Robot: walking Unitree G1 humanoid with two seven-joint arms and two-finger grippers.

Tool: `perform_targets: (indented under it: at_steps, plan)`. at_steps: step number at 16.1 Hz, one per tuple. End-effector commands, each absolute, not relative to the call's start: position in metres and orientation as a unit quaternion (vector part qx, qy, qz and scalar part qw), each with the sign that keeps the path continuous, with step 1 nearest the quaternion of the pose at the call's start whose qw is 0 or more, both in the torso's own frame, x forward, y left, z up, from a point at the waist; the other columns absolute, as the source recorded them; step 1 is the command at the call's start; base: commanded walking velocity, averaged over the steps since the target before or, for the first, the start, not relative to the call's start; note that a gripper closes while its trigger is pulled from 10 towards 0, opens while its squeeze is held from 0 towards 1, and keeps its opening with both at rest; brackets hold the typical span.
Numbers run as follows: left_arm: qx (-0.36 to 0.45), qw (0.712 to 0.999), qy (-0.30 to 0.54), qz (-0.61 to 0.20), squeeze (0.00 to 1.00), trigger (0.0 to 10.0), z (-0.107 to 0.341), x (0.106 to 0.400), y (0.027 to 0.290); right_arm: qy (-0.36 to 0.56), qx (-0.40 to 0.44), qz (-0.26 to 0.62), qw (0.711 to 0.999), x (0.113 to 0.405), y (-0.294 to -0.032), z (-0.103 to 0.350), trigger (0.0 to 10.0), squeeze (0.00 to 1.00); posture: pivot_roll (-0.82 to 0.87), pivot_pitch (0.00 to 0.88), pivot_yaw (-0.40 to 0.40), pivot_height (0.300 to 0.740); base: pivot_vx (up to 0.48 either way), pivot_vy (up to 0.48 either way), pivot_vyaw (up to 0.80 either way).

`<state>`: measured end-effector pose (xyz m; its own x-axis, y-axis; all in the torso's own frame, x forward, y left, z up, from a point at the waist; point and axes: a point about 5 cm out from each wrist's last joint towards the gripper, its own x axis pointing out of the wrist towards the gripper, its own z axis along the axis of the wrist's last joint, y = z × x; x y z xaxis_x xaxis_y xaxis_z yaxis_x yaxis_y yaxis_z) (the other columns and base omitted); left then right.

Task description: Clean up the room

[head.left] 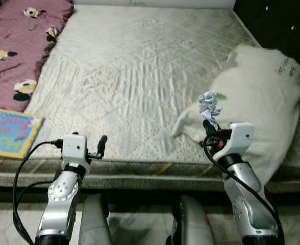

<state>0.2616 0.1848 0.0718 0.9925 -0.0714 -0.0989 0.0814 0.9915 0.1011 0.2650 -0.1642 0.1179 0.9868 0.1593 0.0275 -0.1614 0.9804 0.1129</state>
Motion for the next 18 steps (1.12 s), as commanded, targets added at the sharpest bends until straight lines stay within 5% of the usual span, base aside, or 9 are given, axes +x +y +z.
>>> perform_targets:
  at_steps: [1,6,18]
  plan:
    - [0.046,0.996,0.058,-0.039,0.0,10.0,0.068,0.261,0.186,-0.008,0.05,0.081,0.995,0.267,-0.165,0.118,10.0,0.0,-0.04,0.022,-0.046,0.682,0.0,0.0,0.0]
    - [0.052,0.996,0.059,-0.039,0.0,10.0,0.068,0.262,0.188,-0.012,0.048,0.074,0.996,0.275,-0.168,0.12,10.0,0.0,-0.03,0.012,-0.039,0.737,0.0,0.0,0.0]
    - [0.043,0.996,0.063,-0.034,0.0,10.0,0.068,0.268,0.192,0.001,0.031,0.052,0.998,0.277,-0.17,0.111,10.0,0.0,-0.03,0.027,-0.038,0.74,0.0,0.0,0.0]
